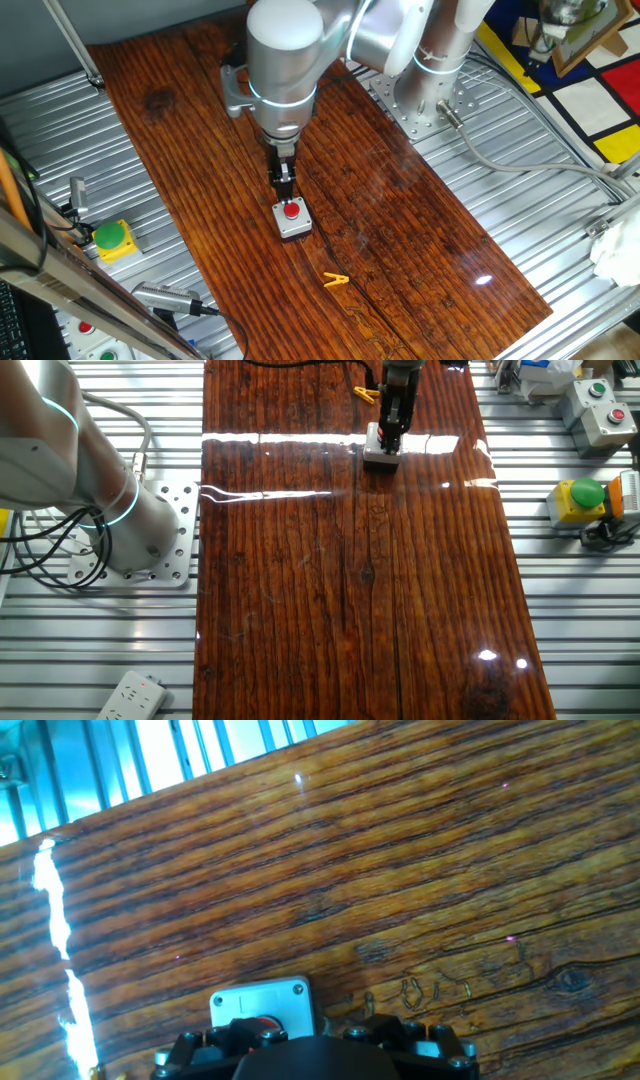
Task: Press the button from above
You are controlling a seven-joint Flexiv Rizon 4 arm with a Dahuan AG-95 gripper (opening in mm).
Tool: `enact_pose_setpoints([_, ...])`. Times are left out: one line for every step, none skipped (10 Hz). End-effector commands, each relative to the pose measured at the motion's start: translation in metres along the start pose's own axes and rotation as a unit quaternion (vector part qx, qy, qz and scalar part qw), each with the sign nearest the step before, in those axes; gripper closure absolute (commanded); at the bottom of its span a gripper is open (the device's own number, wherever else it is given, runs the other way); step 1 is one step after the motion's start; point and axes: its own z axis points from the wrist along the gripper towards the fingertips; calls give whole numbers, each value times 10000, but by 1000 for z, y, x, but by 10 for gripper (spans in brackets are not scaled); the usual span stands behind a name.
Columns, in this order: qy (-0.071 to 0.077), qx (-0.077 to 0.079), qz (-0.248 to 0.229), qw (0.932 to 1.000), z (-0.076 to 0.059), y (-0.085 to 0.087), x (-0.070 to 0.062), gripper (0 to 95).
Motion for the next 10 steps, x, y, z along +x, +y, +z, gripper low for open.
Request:
enact_pose_setpoints([-11,6,12,10000,2,0,0,190])
enact_pose_setpoints([-38,3,11,10000,5,-1,0,190])
enact_pose_setpoints([-45,3,11,10000,7,-1,0,190])
enact_pose_setpoints([-43,4,11,10000,8,-1,0,190])
enact_pose_setpoints([-36,5,11,10000,10,-1,0,190])
enact_pose_setpoints([-37,4,11,10000,11,-1,0,190])
enact_pose_setpoints([-33,1,11,10000,13,-2,0,190])
enact_pose_setpoints([-25,-3,5,10000,15,-2,0,190])
enact_pose_setpoints([-13,-1,-1,10000,17,-2,0,190])
enact_pose_setpoints([-15,1,0,10000,18,-2,1,190])
